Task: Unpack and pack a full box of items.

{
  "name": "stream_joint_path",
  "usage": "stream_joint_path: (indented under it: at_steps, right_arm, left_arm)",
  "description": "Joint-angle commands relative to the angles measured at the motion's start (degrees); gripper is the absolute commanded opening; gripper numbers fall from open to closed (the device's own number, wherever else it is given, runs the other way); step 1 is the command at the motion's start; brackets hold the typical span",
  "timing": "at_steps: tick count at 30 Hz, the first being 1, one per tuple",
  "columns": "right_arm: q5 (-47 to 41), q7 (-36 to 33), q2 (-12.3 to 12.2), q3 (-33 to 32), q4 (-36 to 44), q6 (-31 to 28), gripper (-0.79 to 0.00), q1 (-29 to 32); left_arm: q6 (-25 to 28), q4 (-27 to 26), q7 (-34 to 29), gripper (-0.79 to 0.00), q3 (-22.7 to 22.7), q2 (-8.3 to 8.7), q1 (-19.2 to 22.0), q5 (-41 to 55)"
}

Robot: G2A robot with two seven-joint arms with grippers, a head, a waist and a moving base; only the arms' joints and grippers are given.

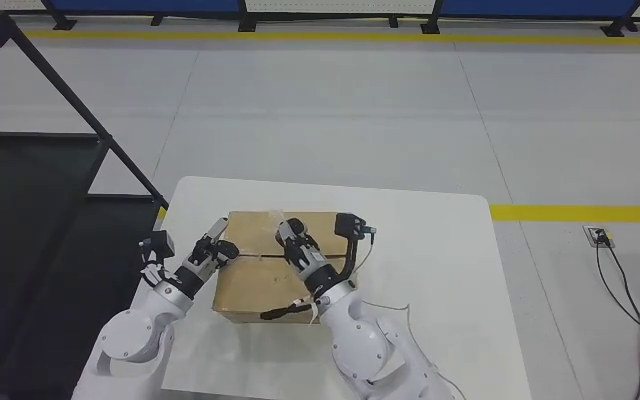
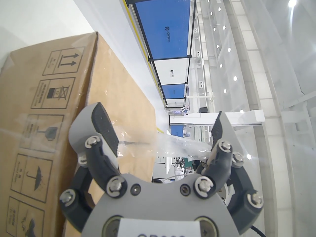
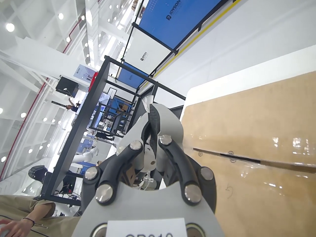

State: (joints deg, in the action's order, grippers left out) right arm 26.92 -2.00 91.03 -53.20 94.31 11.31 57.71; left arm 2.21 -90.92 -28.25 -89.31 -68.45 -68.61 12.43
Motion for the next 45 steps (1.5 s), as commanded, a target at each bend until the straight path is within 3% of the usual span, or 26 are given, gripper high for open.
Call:
stream_joint_path:
  at_steps: [1, 13, 17, 26, 45]
  right_arm:
    - [0.3, -0.1, 0.1, -0.1, 0.0, 1.3, -0.428, 0.0]
    - [2.6, 1.4, 0.5, -0.3, 0.1, 2.8, -0.289, 1.1]
    - [3.2, 2.9, 0.6, -1.1, 0.2, 2.3, -0.336, 1.7]
    - [3.5, 3.4, 0.6, -3.3, 1.0, 2.0, -0.326, 3.5]
    - [5.4, 7.0, 0.3, -8.0, 5.5, 1.9, -0.114, 8.8]
  left_arm:
    - [0.1, 0.0, 0.0, 0.000, 0.0, 0.02, 0.0, 0.2]
    - [0.3, 0.3, -0.7, 0.000, 0.3, 0.25, 0.4, 0.3]
    - [0.5, 0.2, -0.6, 0.000, 0.4, 0.29, 0.3, 0.5]
    - [0.5, 0.0, -0.8, 0.000, 0.6, 0.42, 0.0, 0.7]
    - [0.6, -0.2, 0.2, 0.000, 1.3, 0.57, -0.5, 0.7]
